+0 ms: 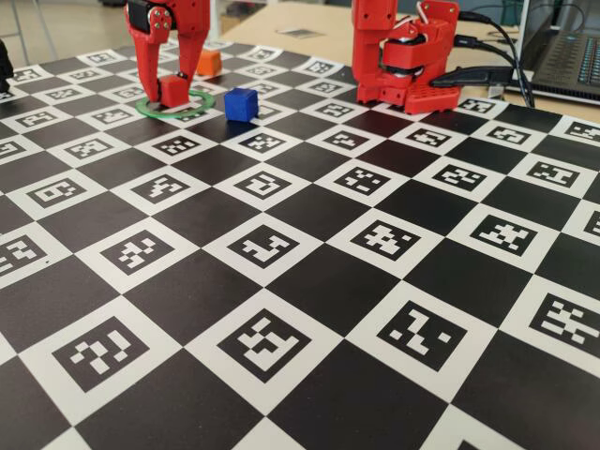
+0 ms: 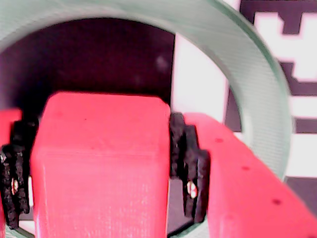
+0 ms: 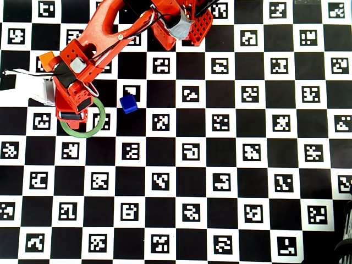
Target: Grab the red cube then put it in the green circle then put the blue cube on top and finally the orange cube on top
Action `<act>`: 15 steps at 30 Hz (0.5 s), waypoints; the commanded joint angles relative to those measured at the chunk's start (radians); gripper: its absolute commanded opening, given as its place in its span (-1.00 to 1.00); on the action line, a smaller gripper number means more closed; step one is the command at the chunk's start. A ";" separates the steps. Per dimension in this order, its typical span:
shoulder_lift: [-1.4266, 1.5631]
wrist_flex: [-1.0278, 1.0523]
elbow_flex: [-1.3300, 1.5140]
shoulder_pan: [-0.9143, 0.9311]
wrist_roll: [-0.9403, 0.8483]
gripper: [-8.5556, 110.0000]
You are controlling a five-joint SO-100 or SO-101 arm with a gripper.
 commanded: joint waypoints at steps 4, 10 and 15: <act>0.060 -0.008 0.000 0.005 -0.003 -0.47; 0.069 -0.012 0.005 0.005 0.005 -0.22; 0.081 -0.008 0.003 0.006 0.014 -0.06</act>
